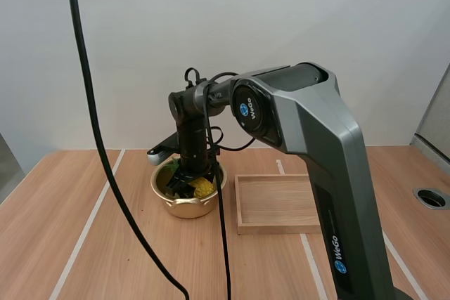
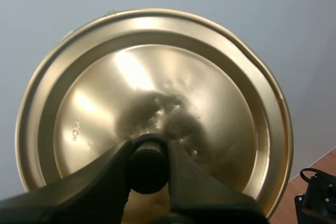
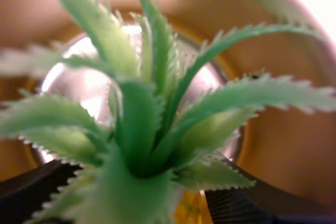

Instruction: Open the pot, put the pineapple inside, and close it

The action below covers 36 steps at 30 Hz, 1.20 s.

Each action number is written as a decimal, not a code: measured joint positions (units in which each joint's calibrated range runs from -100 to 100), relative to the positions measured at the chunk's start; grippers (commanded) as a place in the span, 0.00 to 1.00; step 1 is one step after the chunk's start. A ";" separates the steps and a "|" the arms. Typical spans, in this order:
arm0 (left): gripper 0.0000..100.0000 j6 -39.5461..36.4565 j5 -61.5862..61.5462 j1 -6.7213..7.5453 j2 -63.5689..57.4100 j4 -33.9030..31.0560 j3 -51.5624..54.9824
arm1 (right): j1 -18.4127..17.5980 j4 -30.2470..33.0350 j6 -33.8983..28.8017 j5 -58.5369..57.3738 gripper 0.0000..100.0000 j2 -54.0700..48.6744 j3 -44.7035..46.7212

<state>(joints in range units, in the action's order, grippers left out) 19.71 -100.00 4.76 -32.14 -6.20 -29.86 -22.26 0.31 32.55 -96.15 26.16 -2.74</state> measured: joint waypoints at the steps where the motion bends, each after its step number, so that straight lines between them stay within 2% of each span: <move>1: 0.00 0.00 0.00 0.00 0.00 0.00 0.00 | 0.00 0.00 0.00 0.17 1.00 0.00 0.00; 19: 0.00 0.00 0.00 0.00 0.00 0.00 0.00 | 0.00 0.00 0.00 0.14 1.00 0.00 -0.16; 35: 0.00 0.00 0.00 0.00 0.00 0.00 0.00 | 0.00 -0.31 0.00 -3.12 1.00 -2.70 -6.37; 36: 0.00 0.00 0.00 0.00 0.00 0.00 0.00 | -0.09 -0.31 0.00 -3.47 1.00 -3.05 -9.69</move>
<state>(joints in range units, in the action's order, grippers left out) 19.71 -100.00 4.76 -32.14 -6.20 -29.86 -22.35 0.00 32.55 -99.62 23.11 -12.43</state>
